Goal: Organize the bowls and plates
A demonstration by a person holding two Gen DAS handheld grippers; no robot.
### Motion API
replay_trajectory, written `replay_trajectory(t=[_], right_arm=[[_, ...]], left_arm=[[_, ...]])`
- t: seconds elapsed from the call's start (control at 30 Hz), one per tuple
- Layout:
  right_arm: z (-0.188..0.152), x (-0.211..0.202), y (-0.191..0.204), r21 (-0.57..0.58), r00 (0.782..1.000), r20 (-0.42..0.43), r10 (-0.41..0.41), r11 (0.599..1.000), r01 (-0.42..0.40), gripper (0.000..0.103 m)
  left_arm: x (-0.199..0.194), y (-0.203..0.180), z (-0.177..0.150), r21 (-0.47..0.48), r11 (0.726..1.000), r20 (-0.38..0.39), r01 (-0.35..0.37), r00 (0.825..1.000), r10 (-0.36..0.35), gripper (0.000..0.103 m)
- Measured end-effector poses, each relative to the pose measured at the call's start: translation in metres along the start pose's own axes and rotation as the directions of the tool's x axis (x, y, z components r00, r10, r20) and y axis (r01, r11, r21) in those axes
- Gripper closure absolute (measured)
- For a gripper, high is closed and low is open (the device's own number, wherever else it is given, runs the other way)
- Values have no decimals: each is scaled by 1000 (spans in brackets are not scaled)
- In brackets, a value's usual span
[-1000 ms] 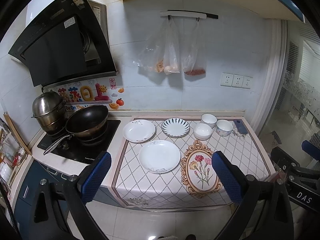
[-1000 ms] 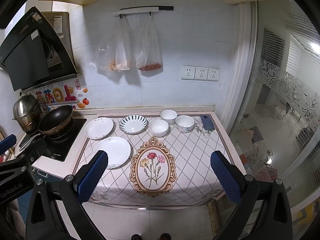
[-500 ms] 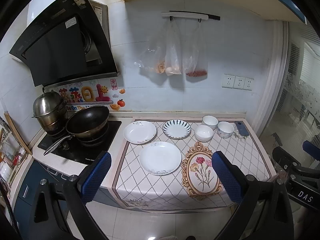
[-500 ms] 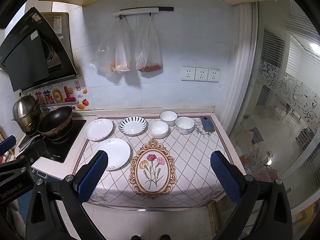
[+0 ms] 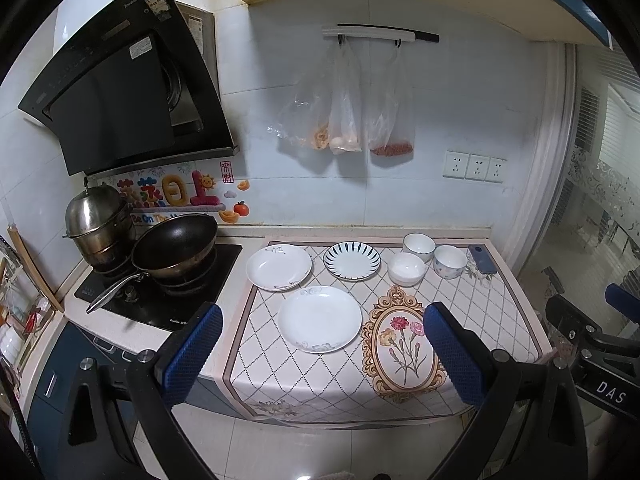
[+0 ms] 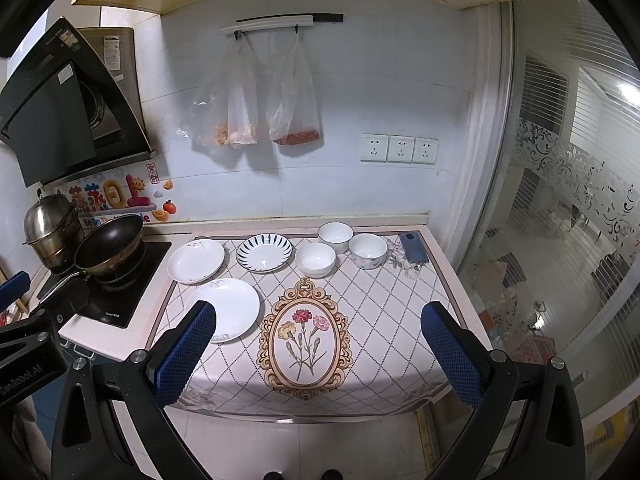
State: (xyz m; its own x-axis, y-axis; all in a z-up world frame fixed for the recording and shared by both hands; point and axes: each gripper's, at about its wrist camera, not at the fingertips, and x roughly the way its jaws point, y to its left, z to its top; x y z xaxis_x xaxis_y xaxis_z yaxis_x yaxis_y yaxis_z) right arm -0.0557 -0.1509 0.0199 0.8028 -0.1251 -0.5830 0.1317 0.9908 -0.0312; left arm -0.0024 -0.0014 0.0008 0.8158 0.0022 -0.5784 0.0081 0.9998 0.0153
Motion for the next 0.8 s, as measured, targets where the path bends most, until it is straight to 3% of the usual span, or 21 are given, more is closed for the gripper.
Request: replay_trajectory(t=[0.8], right_arm=[[-5,-2,3,3,1000,8,12,1000,-12,0]], left_arm=[[-2,2,-2,-8,1000,8,-6,1000,6,0]])
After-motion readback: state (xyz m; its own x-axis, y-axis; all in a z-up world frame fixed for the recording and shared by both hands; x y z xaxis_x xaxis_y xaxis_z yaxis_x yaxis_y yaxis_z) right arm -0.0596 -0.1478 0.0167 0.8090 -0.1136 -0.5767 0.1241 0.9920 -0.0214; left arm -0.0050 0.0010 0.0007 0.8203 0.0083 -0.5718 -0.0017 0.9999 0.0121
